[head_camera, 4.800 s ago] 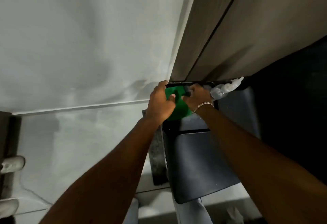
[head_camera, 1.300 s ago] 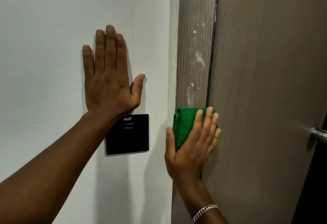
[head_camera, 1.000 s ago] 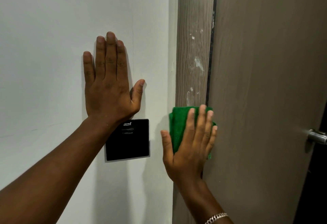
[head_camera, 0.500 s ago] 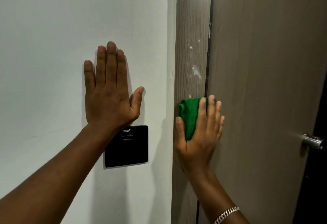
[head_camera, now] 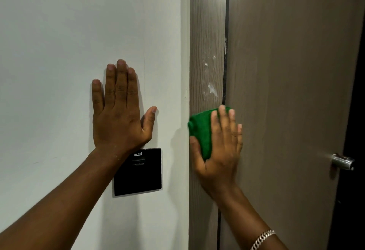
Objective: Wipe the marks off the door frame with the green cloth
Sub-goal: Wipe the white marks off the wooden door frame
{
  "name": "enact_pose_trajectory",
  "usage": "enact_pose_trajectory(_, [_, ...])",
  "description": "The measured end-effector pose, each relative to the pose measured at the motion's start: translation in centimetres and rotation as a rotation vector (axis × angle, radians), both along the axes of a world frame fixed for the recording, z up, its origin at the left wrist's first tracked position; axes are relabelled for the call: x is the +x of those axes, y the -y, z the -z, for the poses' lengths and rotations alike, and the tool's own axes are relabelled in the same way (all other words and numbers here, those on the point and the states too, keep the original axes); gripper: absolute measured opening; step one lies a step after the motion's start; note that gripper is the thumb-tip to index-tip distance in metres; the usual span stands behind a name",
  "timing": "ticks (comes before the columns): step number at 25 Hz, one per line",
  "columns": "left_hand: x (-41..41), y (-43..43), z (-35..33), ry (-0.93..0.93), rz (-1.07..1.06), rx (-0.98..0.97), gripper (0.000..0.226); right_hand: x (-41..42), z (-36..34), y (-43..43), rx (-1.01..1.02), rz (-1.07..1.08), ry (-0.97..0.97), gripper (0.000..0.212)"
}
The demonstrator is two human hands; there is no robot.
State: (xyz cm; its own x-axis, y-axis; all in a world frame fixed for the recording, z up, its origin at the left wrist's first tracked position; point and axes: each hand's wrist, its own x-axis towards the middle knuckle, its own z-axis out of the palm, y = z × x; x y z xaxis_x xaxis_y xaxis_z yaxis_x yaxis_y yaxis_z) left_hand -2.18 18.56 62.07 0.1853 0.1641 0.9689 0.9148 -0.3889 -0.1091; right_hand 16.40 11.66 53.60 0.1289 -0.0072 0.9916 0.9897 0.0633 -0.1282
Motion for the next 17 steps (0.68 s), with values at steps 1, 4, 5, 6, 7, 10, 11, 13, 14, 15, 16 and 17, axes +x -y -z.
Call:
enact_pose_trajectory(1, [0.1, 0.0, 0.0, 0.001, -0.003, 0.0, 0.086, -0.1, -0.4, 0.0, 0.012, 0.005, -0.054, 0.069])
enact_pose_trajectory(4, [0.2, 0.0, 0.0, -0.003, -0.002, -0.002, 0.086, -0.1, -0.6, 0.2, -0.049, 0.042, 0.137, 0.071])
enact_pose_trajectory(5, [0.1, 0.1, 0.0, -0.003, -0.004, -0.004, 0.086, 0.2, -0.9, 0.3, -0.06, 0.024, 0.153, 0.07])
enact_pose_trajectory(6, [0.1, 0.0, 0.0, -0.004, -0.009, -0.005, 0.086, 0.3, -1.3, 0.4, -0.052, 0.001, 0.086, 0.069])
enact_pose_trajectory(7, [0.1, 0.0, 0.0, -0.003, -0.013, -0.004, 0.086, 0.3, -1.9, 0.4, -0.033, -0.02, -0.015, 0.069])
enact_pose_trajectory(10, [0.2, 0.0, 0.0, -0.005, -0.011, -0.002, 0.086, -0.4, -2.6, 0.3, -0.049, 0.037, 0.036, 0.069])
enact_pose_trajectory(11, [0.2, 0.0, 0.0, -0.004, -0.009, -0.001, 0.086, -0.3, -2.7, 0.2, -0.062, 0.046, 0.122, 0.068])
enact_pose_trajectory(13, [0.1, -0.1, 0.0, 0.0, -0.013, 0.004, 0.085, 0.1, -3.4, 0.3, -0.041, 0.021, 0.077, 0.065])
enact_pose_trajectory(14, [0.1, -0.1, 0.1, 0.0, -0.02, 0.009, 0.085, 0.2, -3.8, 0.3, -0.019, 0.008, -0.002, 0.065])
enact_pose_trajectory(15, [0.2, -0.1, 0.1, -0.001, -0.027, 0.013, 0.085, 0.1, -4.1, 0.3, -0.014, 0.018, -0.031, 0.066])
enact_pose_trajectory(16, [0.2, -0.2, 0.1, -0.002, -0.032, 0.017, 0.085, 0.0, -4.2, 0.3, -0.035, 0.042, 0.02, 0.067])
enact_pose_trajectory(17, [0.2, -0.2, 0.1, -0.003, -0.032, 0.019, 0.085, 0.0, -4.1, 0.3, -0.065, 0.06, 0.121, 0.067])
